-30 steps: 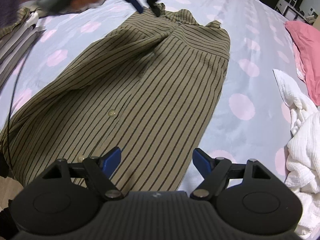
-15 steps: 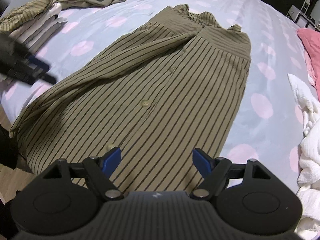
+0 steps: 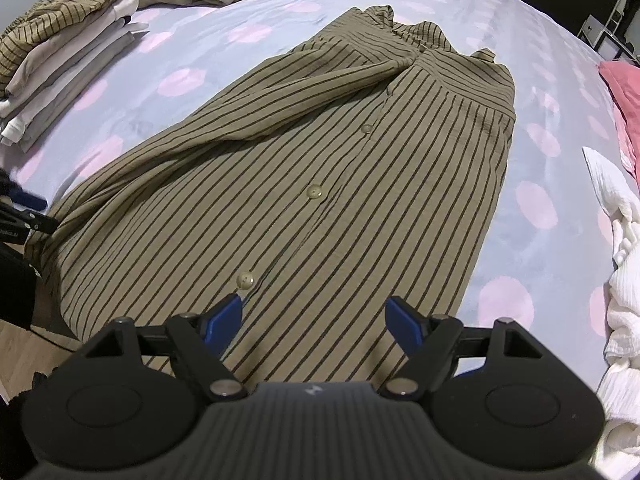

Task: Fold clothes
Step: 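Grasp the shirt hem with the left tool and smooth it flat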

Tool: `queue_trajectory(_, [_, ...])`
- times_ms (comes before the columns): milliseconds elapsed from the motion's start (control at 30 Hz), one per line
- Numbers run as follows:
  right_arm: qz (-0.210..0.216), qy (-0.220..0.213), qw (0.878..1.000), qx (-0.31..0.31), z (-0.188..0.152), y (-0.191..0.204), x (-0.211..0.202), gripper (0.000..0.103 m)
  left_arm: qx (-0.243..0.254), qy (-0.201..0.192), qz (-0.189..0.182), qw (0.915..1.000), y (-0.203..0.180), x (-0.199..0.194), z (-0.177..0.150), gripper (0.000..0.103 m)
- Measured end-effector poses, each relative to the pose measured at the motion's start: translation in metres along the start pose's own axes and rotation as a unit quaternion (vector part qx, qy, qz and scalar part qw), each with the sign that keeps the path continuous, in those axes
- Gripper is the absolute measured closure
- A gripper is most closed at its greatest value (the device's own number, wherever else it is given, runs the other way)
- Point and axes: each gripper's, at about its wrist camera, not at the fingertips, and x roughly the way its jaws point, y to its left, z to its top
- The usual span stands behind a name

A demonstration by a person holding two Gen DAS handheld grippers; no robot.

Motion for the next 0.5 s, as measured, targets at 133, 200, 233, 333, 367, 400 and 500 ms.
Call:
queue_trajectory(133, [-0.006, 0.003, 1.000, 0.009, -0.006, -0.002, 0.000, 0.022, -0.011, -0.030, -0.029, 0.9991, -0.001, -0.023, -0.010, 0.101])
queue_trajectory(200, [-0.008, 0.007, 1.000, 0.014, -0.008, -0.004, 0.001, 0.022, -0.015, -0.046, -0.048, 0.9977, -0.006, -0.040, -0.014, 0.102])
queue_trajectory(233, [-0.009, 0.009, 1.000, 0.016, -0.009, -0.005, 0.002, 0.022, -0.015, -0.055, -0.059, 0.9967, -0.009, -0.049, -0.016, 0.102])
queue_trajectory(333, [-0.009, 0.012, 1.000, 0.023, -0.011, -0.006, 0.002, 0.022, -0.002, -0.076, -0.088, 0.9932, -0.027, -0.077, -0.020, 0.102])
queue_trajectory(367, [-0.006, 0.012, 1.000, 0.029, -0.012, -0.005, 0.001, 0.022, 0.003, -0.082, -0.098, 0.9918, -0.034, -0.086, -0.021, 0.102])
queue_trajectory(400, [-0.003, 0.011, 0.999, 0.034, -0.013, -0.005, 0.000, 0.022, 0.014, -0.083, -0.104, 0.9910, -0.043, -0.088, -0.021, 0.102])
queue_trajectory(500, [0.007, 0.009, 0.999, 0.052, -0.016, -0.004, -0.002, 0.022, 0.046, -0.083, -0.122, 0.9880, -0.071, -0.093, -0.024, 0.102])
